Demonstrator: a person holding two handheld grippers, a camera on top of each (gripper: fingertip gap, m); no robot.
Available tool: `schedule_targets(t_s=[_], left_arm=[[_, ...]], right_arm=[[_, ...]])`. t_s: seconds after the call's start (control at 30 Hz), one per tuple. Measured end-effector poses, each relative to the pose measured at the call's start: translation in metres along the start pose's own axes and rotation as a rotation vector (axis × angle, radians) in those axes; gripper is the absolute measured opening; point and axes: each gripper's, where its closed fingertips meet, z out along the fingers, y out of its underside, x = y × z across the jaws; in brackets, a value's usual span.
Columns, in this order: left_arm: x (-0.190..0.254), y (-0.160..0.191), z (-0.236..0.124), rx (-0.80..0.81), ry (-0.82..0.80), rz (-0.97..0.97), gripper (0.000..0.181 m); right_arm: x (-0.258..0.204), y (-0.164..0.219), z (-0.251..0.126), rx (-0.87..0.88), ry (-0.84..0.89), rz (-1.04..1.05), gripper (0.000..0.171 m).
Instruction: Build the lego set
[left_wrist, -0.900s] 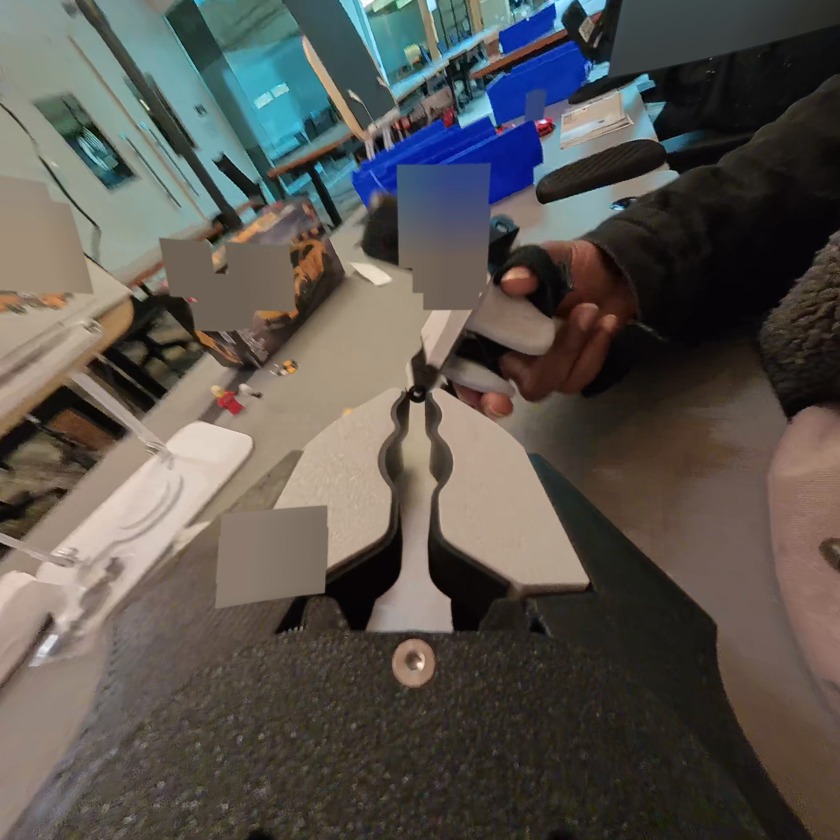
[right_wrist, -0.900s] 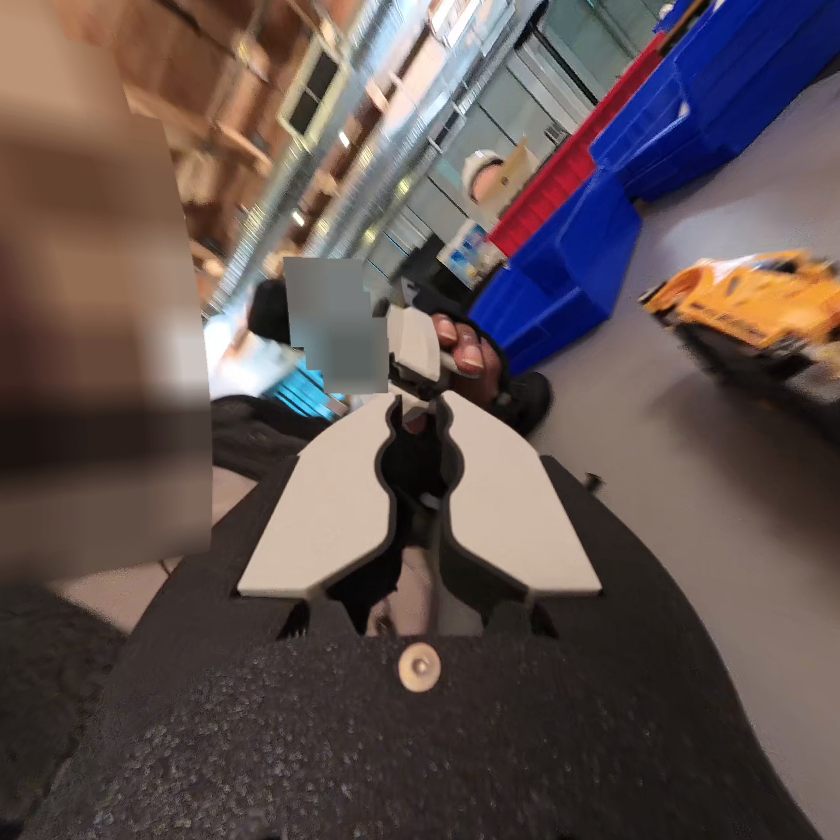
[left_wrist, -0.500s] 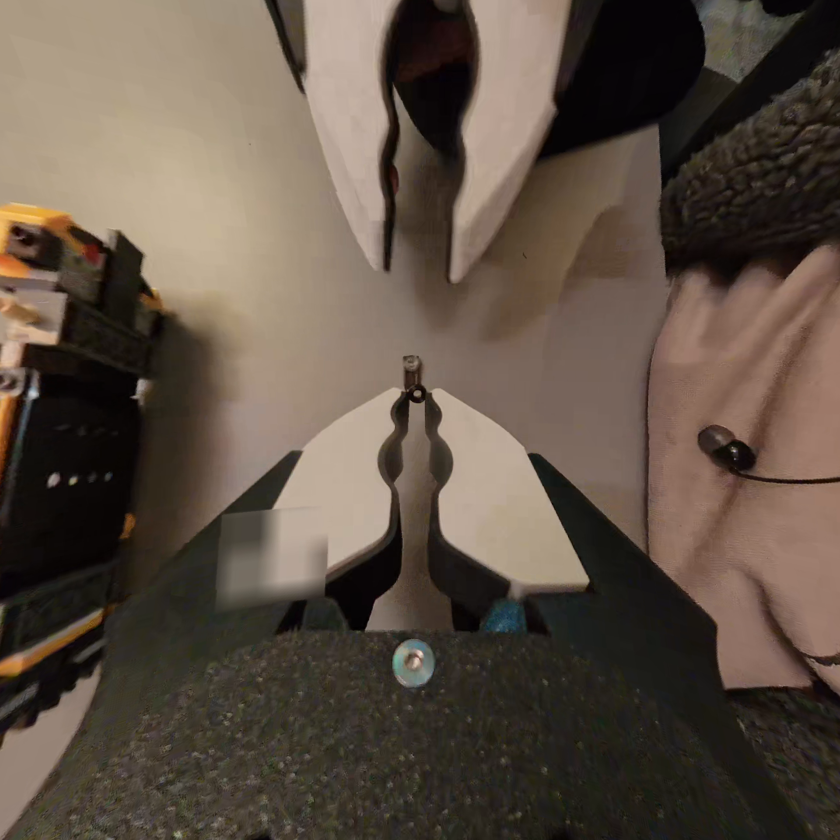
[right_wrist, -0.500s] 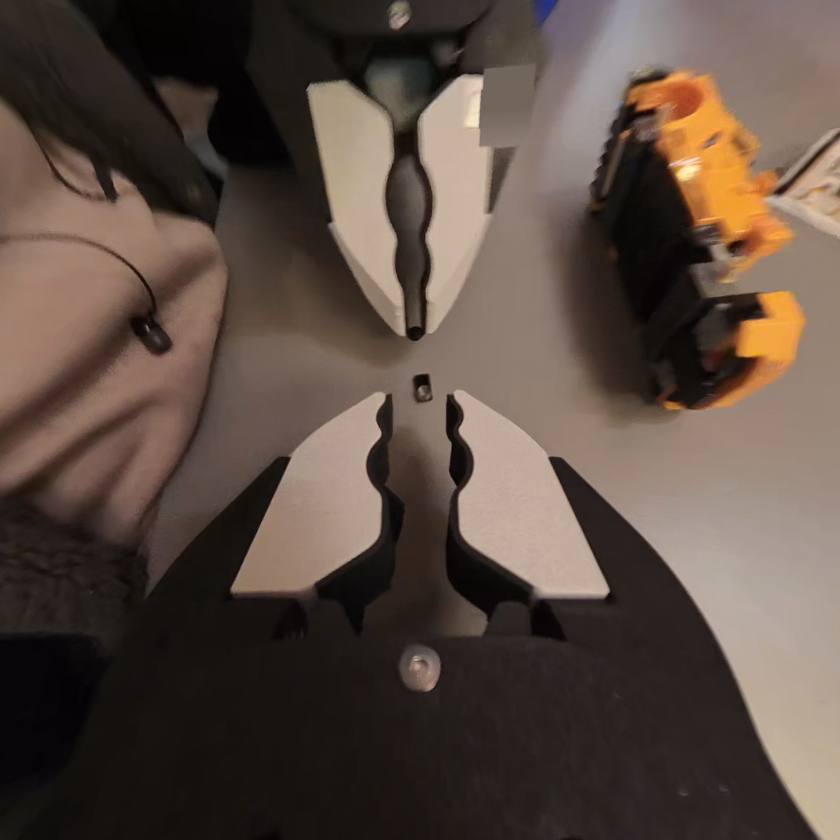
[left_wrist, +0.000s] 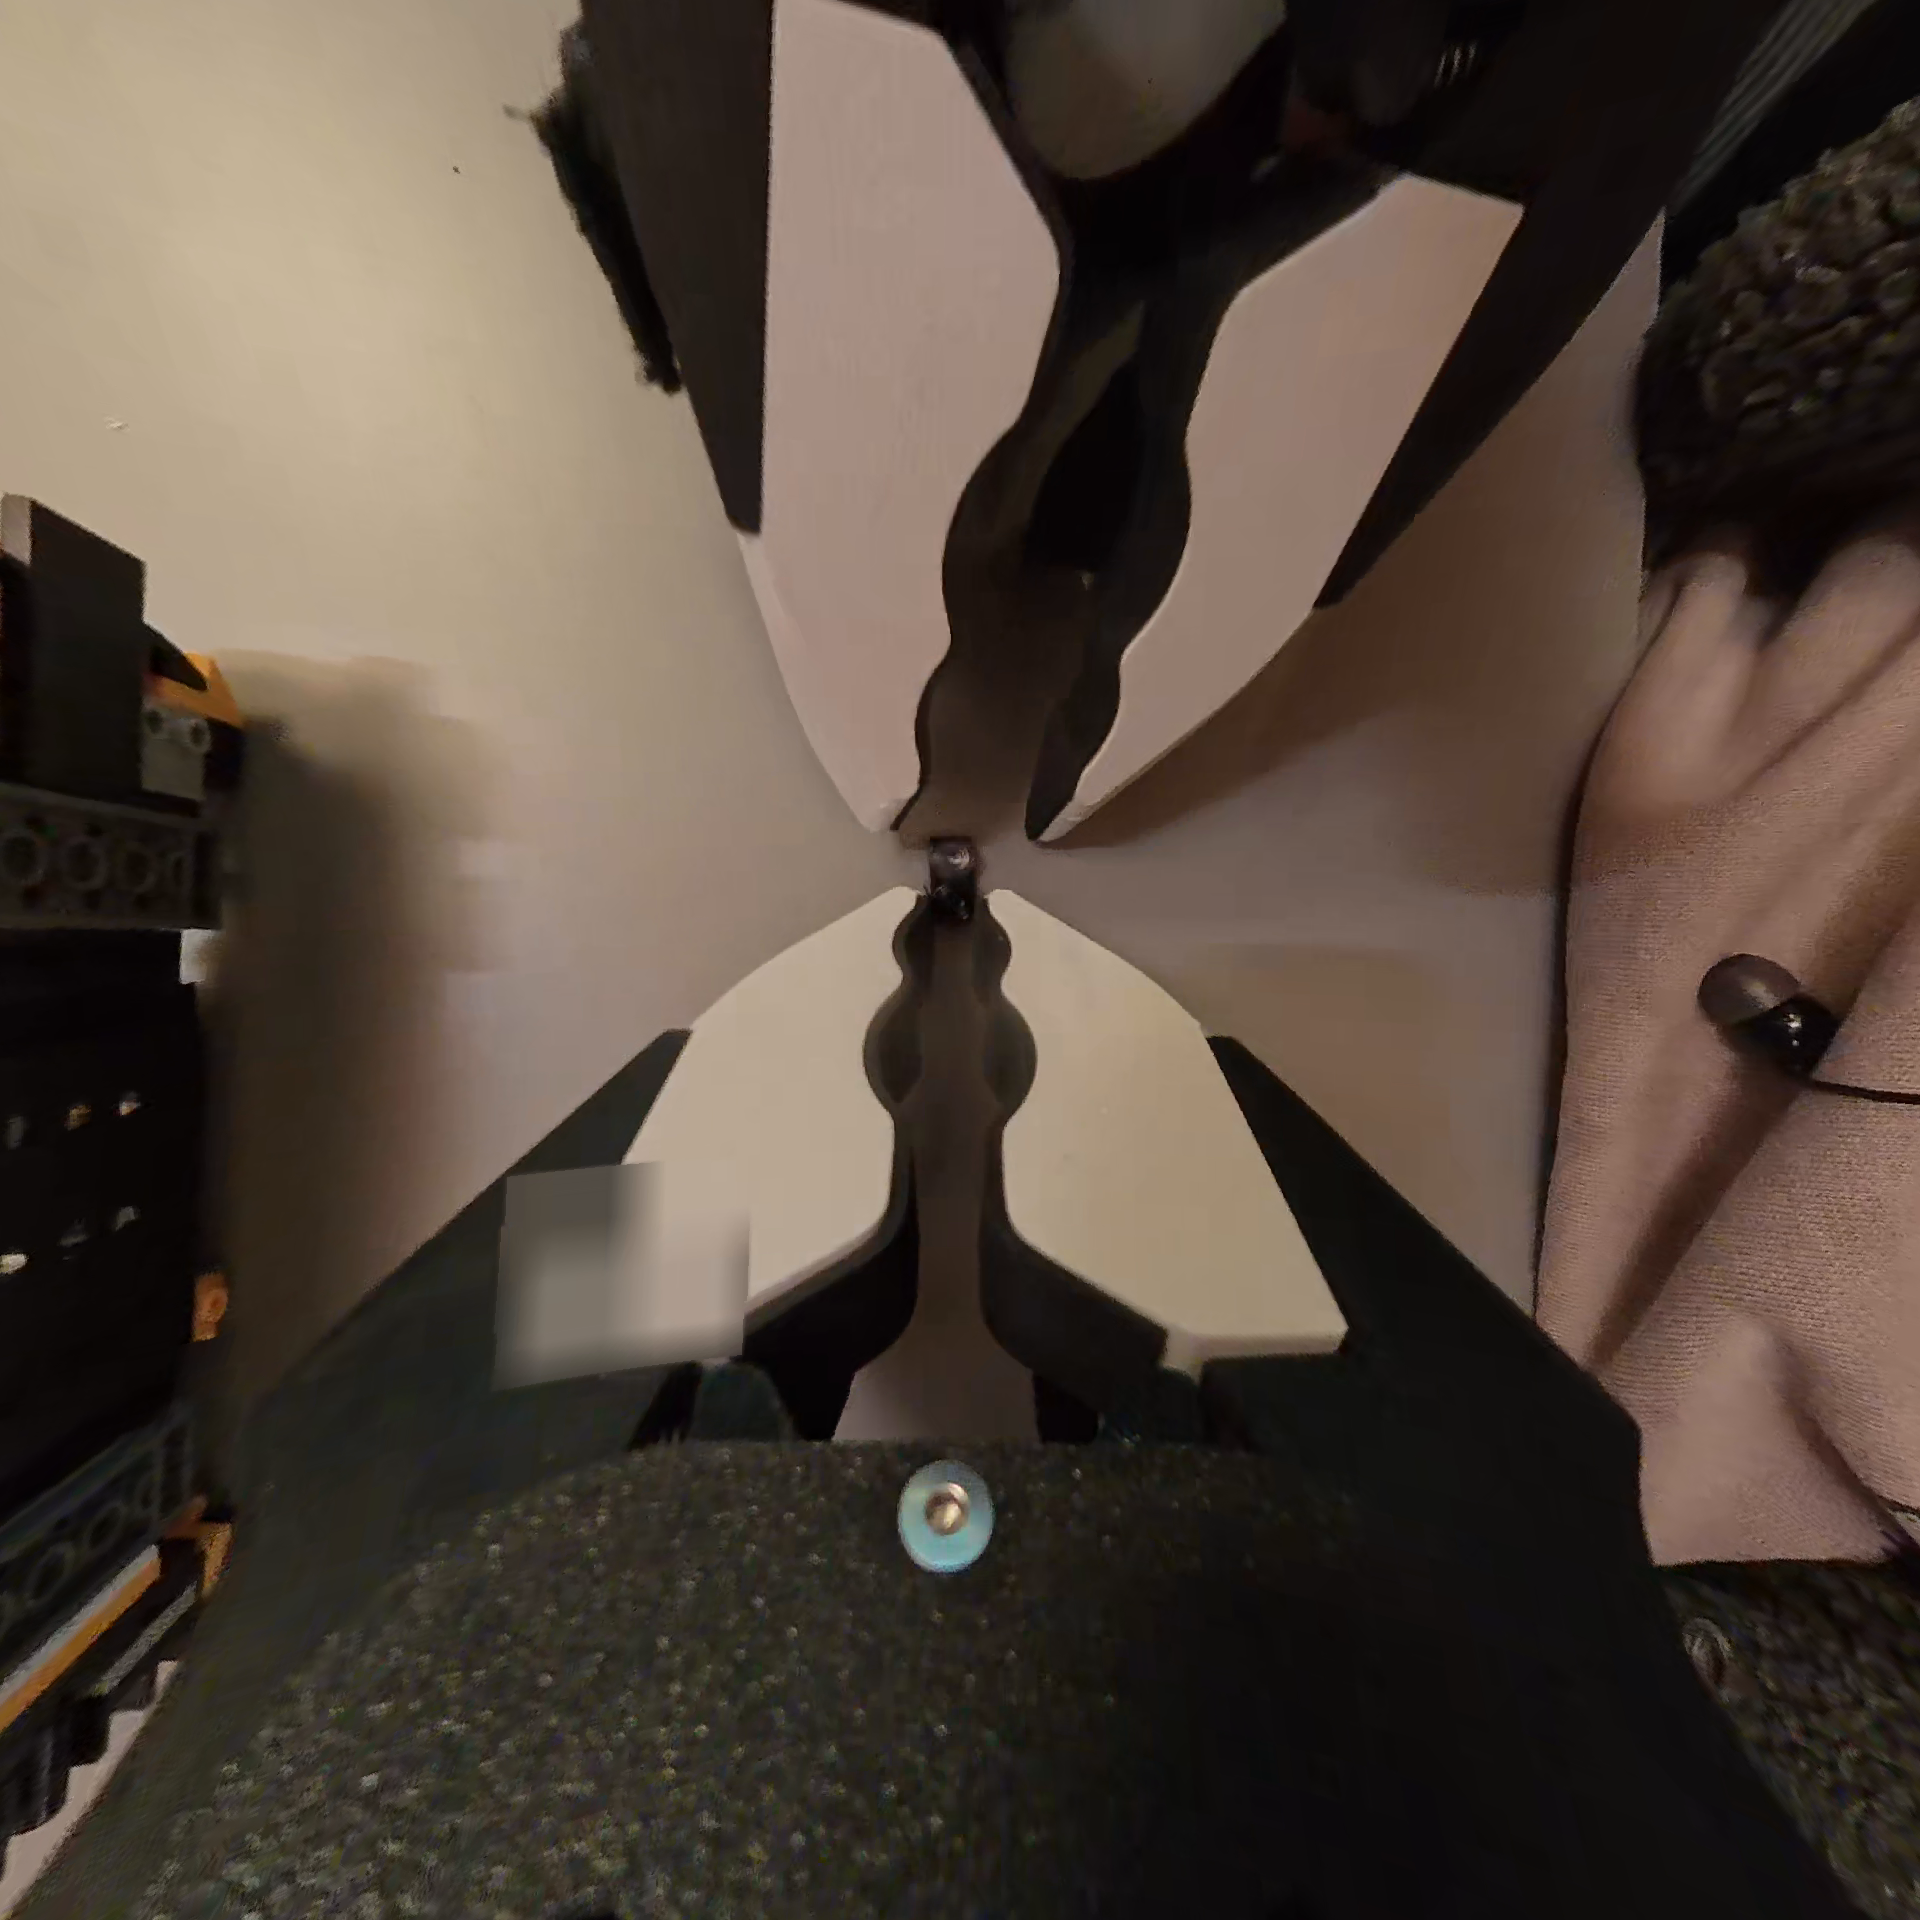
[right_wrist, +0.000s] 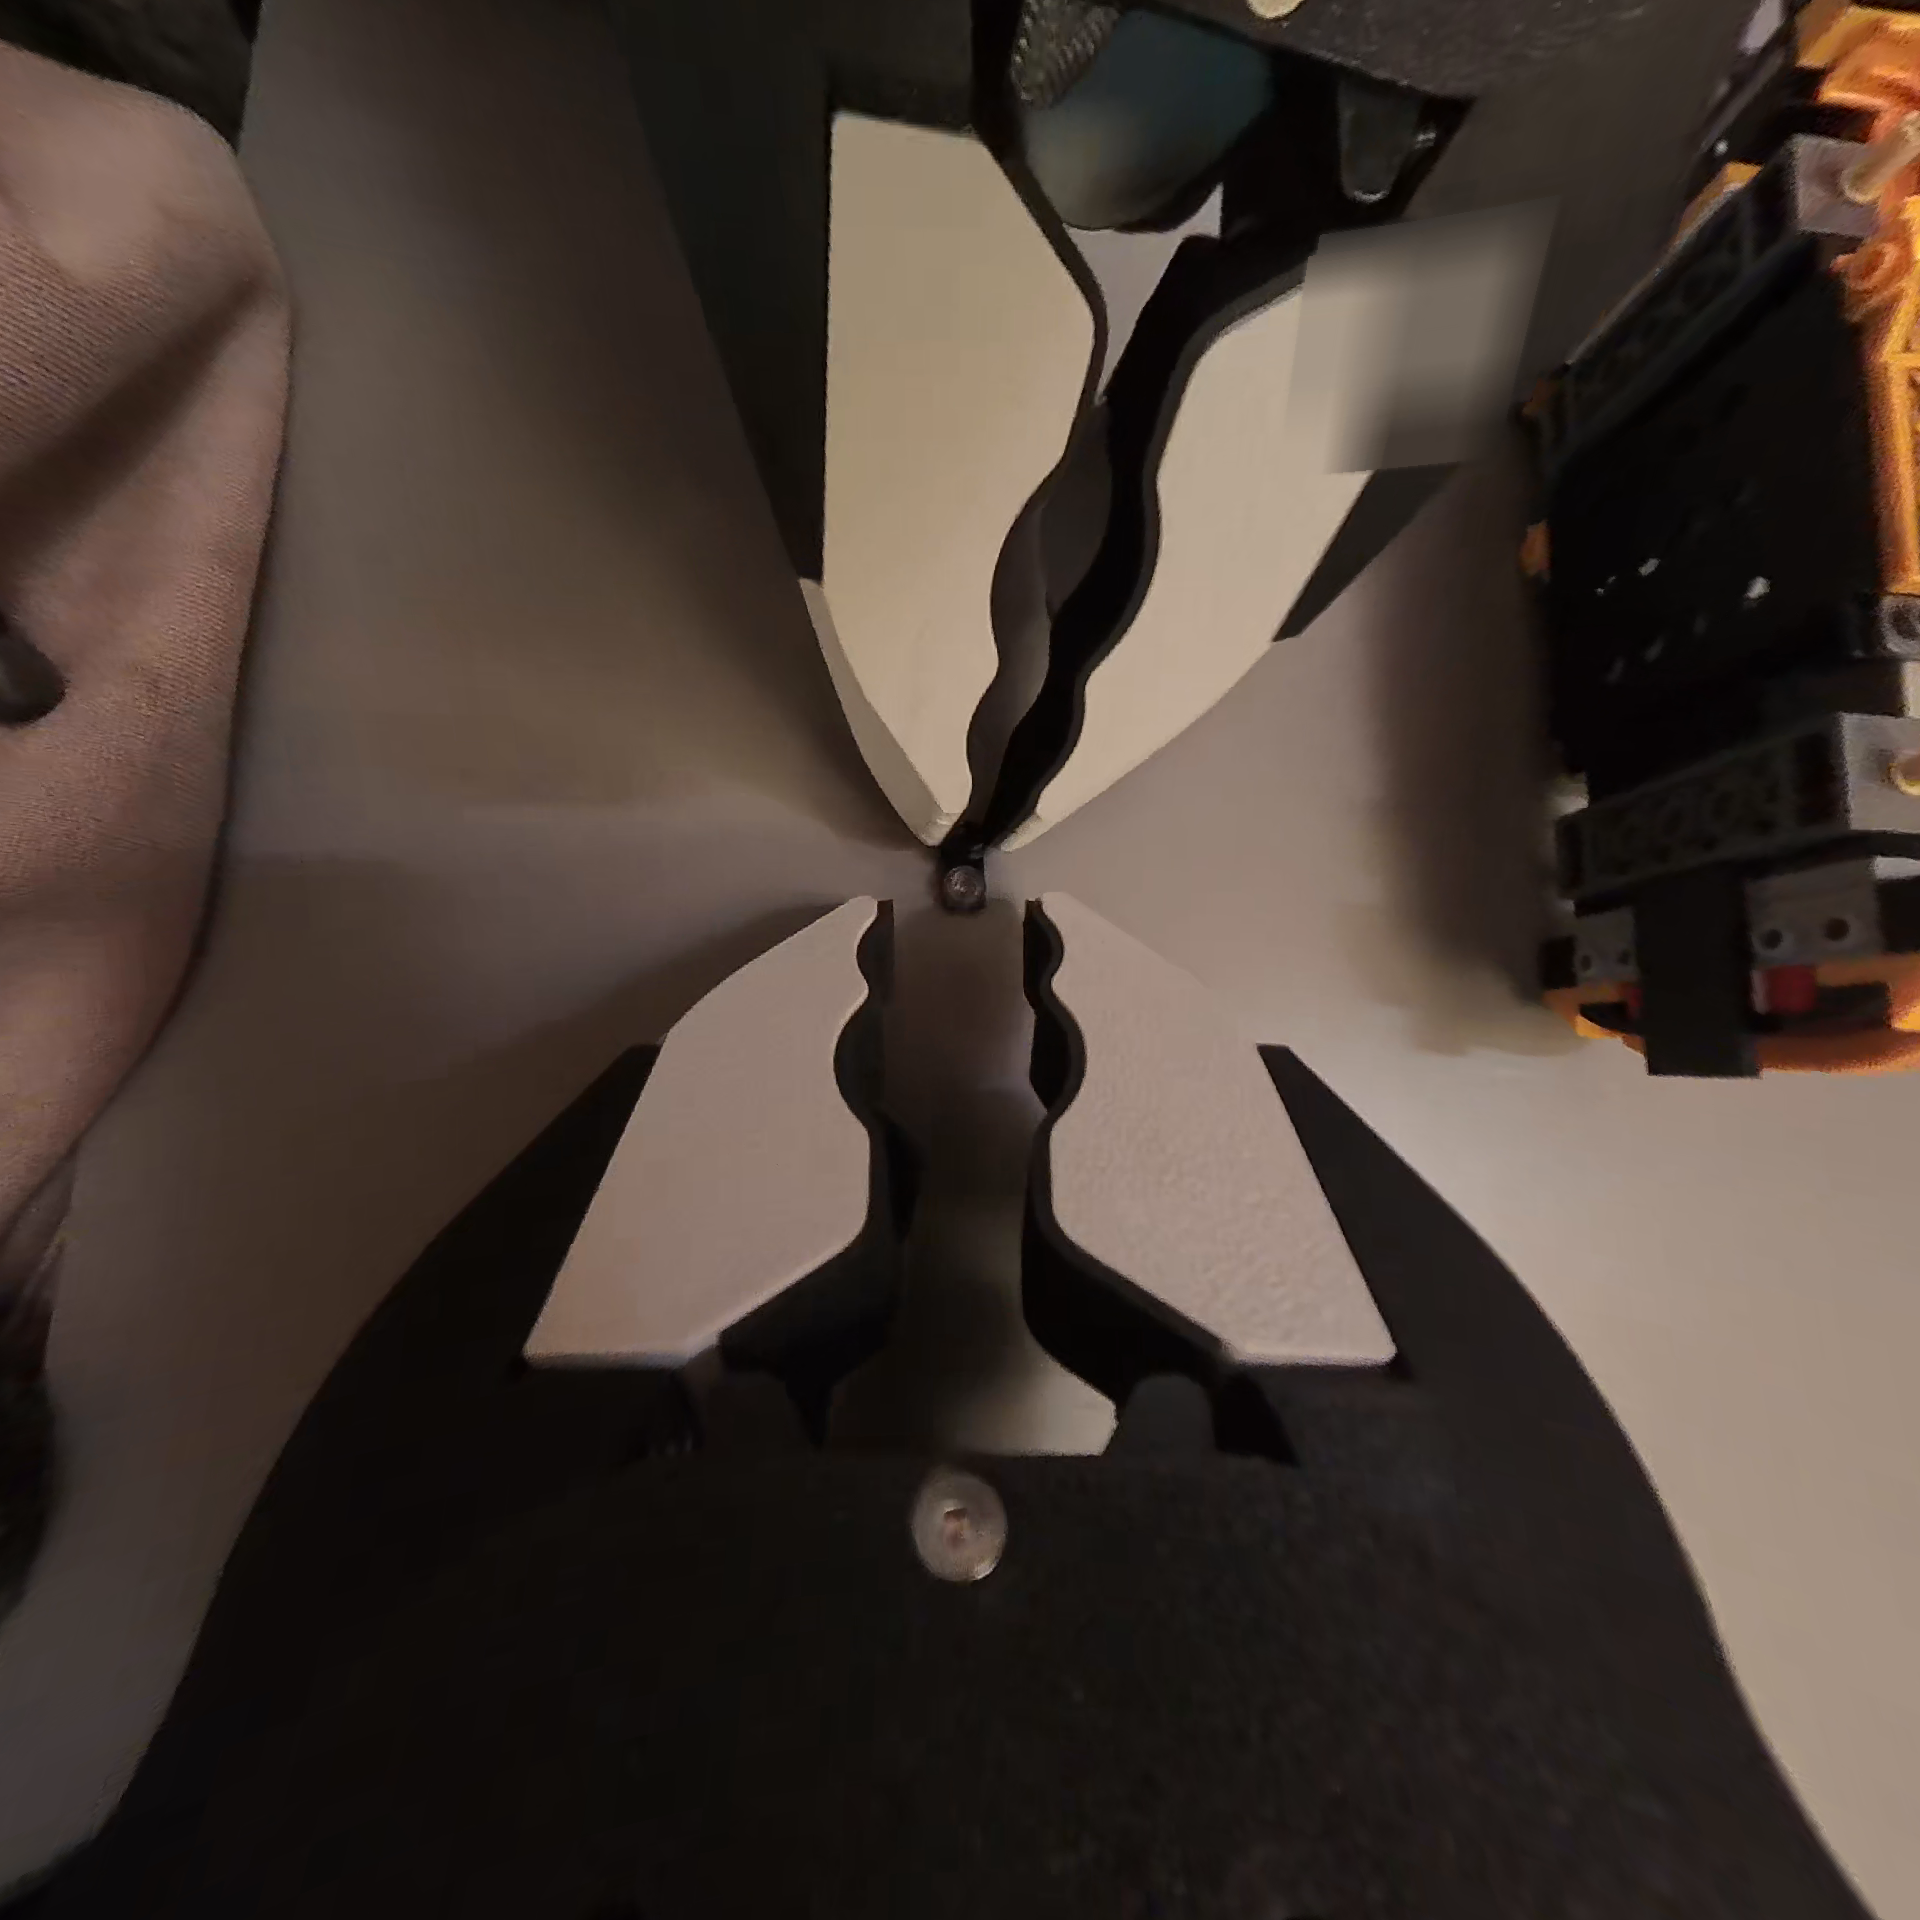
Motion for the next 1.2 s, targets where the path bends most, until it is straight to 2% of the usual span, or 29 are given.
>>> schedule_targets(t_s=[0.67,1.2], left_arm=[[0.0003,-0.0035,0.0037,0.020,-0.002,0.010,0.009],[0.0038,0.0005,0.0006,0.111,-0.023,-0.002,0.016]], right_arm=[[0.0018,0.0005,0.0034,-0.006,0.008,-0.002,0.013],[0.0026,0.0001,0.0041,-0.006,0.014,-0.032,0.016]])
